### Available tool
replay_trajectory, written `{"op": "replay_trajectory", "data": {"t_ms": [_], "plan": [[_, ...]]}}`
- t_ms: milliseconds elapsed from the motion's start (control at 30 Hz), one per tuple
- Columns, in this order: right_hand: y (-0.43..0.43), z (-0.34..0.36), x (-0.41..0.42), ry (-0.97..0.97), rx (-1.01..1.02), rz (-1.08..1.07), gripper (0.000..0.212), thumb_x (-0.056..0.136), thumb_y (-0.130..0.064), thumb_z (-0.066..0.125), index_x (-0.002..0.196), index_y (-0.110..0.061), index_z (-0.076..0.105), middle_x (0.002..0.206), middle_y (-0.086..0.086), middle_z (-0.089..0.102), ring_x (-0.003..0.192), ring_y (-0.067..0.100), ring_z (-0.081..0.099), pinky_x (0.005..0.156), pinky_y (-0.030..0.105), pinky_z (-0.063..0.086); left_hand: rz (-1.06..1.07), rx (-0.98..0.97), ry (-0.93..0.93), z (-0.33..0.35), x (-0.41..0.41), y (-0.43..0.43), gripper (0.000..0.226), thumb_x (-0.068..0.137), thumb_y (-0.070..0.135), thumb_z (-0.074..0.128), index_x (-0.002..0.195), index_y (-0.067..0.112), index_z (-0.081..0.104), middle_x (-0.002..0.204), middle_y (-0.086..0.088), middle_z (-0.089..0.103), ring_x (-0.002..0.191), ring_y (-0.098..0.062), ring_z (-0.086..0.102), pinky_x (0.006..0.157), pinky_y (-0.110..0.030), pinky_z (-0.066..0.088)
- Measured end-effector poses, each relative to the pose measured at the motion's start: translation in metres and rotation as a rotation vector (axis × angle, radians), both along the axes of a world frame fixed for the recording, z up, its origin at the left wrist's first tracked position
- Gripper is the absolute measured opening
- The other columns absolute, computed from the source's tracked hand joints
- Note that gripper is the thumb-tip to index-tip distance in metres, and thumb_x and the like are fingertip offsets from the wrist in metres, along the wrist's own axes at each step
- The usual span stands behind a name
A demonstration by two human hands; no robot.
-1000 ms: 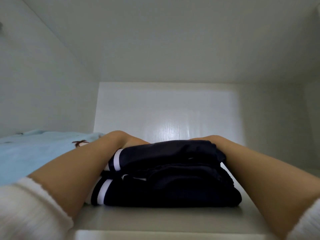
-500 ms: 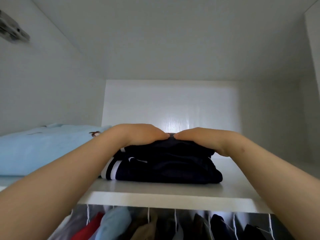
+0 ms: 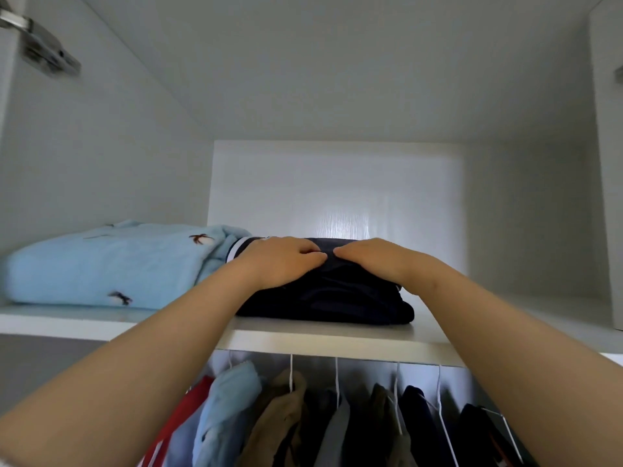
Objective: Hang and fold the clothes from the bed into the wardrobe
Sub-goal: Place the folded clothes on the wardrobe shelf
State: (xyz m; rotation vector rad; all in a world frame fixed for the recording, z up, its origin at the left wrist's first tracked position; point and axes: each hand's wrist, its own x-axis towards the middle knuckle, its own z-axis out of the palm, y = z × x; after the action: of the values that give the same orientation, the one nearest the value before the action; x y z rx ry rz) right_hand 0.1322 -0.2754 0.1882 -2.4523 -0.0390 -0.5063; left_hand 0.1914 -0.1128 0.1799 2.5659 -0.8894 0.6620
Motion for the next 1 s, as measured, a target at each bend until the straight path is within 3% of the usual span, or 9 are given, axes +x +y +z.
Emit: {"op": "replay_trajectory", "data": {"t_ms": [100, 267, 400, 500, 567, 633, 800, 900, 1000], "plan": [[0.005, 0.003, -0.011, -0.081, 0.015, 0.008, 0.028, 0.090, -0.041, 0.048, 0.094, -0.021, 0.068, 0.085, -0.006, 0.065, 0.071, 0.008, 0.059, 0.052, 0.017, 0.040, -0.060, -0.177, 0.024, 0.000, -0.011, 0.011, 0.037, 0.088, 0.045, 0.051, 0.124, 0.035, 0.054, 0.126, 0.010, 0.057, 0.114, -0.014, 0.052, 0.100, -0.030, 0.039], [0.016, -0.005, -0.039, -0.143, 0.073, 0.018, 0.008, 0.090, -0.031, 0.055, 0.088, -0.032, 0.063, 0.094, -0.011, 0.062, 0.081, 0.004, 0.055, 0.063, 0.019, 0.038, -0.196, -0.486, 0.070, -0.014, -0.028, 0.030, 0.033, 0.089, 0.051, 0.045, 0.120, 0.041, 0.048, 0.104, 0.018, 0.060, 0.093, -0.005, 0.057, 0.081, -0.023, 0.044], [0.029, -0.019, -0.073, -0.229, 0.135, -0.081, 0.018, 0.090, -0.028, 0.056, 0.101, -0.018, 0.066, 0.102, 0.004, 0.066, 0.087, 0.021, 0.057, 0.063, 0.023, 0.045, -0.289, -0.617, 0.061, -0.037, -0.045, 0.035, 0.016, 0.090, 0.041, 0.049, 0.105, 0.039, 0.052, 0.085, 0.023, 0.057, 0.080, 0.002, 0.053, 0.068, -0.020, 0.039], [0.044, -0.039, -0.095, -0.261, 0.213, -0.123, 0.018, 0.089, -0.028, 0.058, 0.107, -0.026, 0.062, 0.111, -0.010, 0.061, 0.098, 0.006, 0.054, 0.067, 0.009, 0.034, -0.439, -0.599, 0.118, -0.060, -0.064, 0.044, 0.016, 0.089, 0.039, 0.052, 0.105, 0.040, 0.053, 0.088, 0.022, 0.059, 0.073, 0.005, 0.055, 0.059, -0.012, 0.040], [0.059, -0.057, -0.109, -0.286, 0.259, -0.169, 0.015, 0.088, -0.028, 0.058, 0.102, -0.029, 0.063, 0.104, -0.017, 0.060, 0.094, -0.003, 0.052, 0.068, 0.009, 0.032, -0.564, -0.611, 0.182, -0.076, -0.078, 0.054, 0.019, 0.087, 0.036, 0.054, 0.105, 0.043, 0.053, 0.091, 0.021, 0.063, 0.074, 0.012, 0.056, 0.056, -0.005, 0.041], [0.076, -0.081, -0.125, -0.306, 0.318, -0.230, 0.011, 0.088, -0.028, 0.059, 0.098, -0.029, 0.064, 0.097, -0.019, 0.061, 0.088, -0.009, 0.050, 0.067, 0.009, 0.032, -0.651, -0.624, 0.226, -0.095, -0.089, 0.063, 0.019, 0.084, 0.037, 0.053, 0.099, 0.049, 0.051, 0.094, 0.020, 0.064, 0.081, 0.011, 0.057, 0.062, -0.009, 0.043], [0.107, -0.152, -0.180, -0.305, 0.396, -0.442, 0.014, 0.087, -0.022, 0.061, 0.099, -0.026, 0.064, 0.107, -0.006, 0.064, 0.096, 0.006, 0.056, 0.084, 0.019, 0.042, -0.813, -0.603, 0.396, -0.148, -0.123, 0.061, 0.021, 0.086, 0.026, 0.058, 0.086, 0.048, 0.057, 0.092, 0.019, 0.066, 0.088, 0.007, 0.058, 0.078, -0.016, 0.040], [0.119, -0.194, -0.232, -0.267, 0.463, -0.603, 0.019, 0.087, -0.018, 0.061, 0.106, -0.021, 0.066, 0.092, -0.015, 0.062, 0.088, 0.002, 0.058, 0.073, 0.004, 0.040, -0.932, -0.512, 0.569, -0.181, -0.161, 0.046, 0.022, 0.087, 0.020, 0.060, 0.083, 0.042, 0.060, 0.089, 0.016, 0.066, 0.083, 0.007, 0.059, 0.078, -0.013, 0.041], [0.135, -0.234, -0.293, -0.221, 0.575, -0.778, 0.024, 0.088, -0.017, 0.060, 0.111, -0.018, 0.065, 0.096, -0.009, 0.062, 0.086, 0.005, 0.059, 0.065, 0.006, 0.042, -1.028, -0.392, 0.698, -0.215, -0.211, 0.036, 0.017, 0.087, 0.025, 0.059, 0.086, 0.041, 0.062, 0.089, 0.019, 0.066, 0.079, 0.011, 0.059, 0.068, -0.003, 0.041]]}}
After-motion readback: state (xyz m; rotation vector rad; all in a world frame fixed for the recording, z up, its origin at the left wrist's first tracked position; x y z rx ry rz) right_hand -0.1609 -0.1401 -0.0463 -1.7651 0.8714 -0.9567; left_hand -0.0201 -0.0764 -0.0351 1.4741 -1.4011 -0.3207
